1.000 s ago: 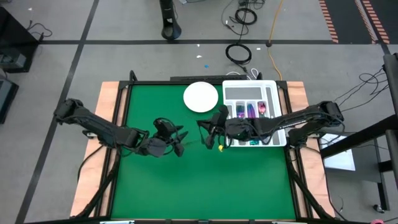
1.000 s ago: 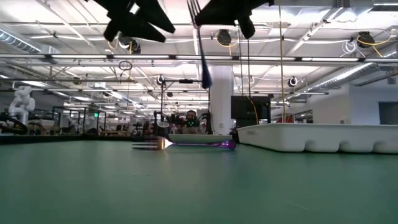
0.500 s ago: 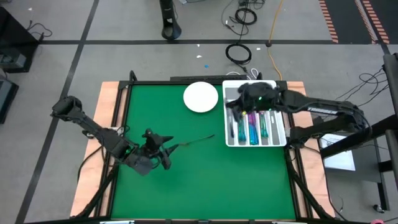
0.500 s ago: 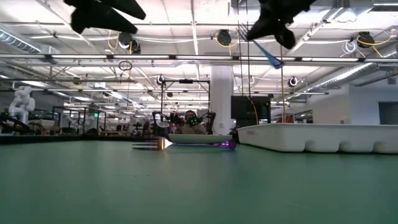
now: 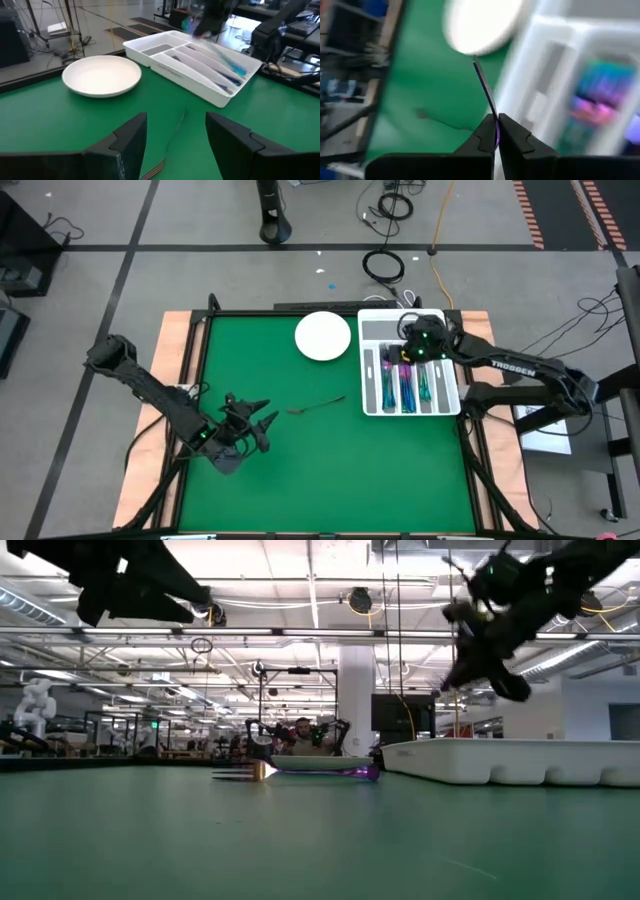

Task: Sort silverware
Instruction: Put the iridescent fork into the white silverware tray

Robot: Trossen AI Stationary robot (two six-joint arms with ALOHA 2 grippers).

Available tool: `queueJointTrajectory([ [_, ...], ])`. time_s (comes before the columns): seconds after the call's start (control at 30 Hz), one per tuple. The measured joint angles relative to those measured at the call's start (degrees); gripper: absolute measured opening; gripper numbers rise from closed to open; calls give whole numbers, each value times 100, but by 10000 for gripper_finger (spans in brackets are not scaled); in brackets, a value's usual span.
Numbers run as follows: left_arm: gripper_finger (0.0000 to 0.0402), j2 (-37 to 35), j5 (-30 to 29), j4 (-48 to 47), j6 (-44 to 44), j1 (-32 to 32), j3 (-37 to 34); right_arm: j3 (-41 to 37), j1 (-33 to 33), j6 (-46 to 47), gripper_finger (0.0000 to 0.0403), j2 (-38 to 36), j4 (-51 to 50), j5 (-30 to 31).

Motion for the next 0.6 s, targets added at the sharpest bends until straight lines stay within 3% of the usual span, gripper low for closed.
queueJointTrajectory([
  [0.17, 203, 0, 99, 223, 342, 12, 2, -509, -265, 154, 0, 106, 110, -17],
  [0.6, 203, 0, 165, 354, 474, 85, 4, -524, -775, -140, 0, 1172, 313, -286],
])
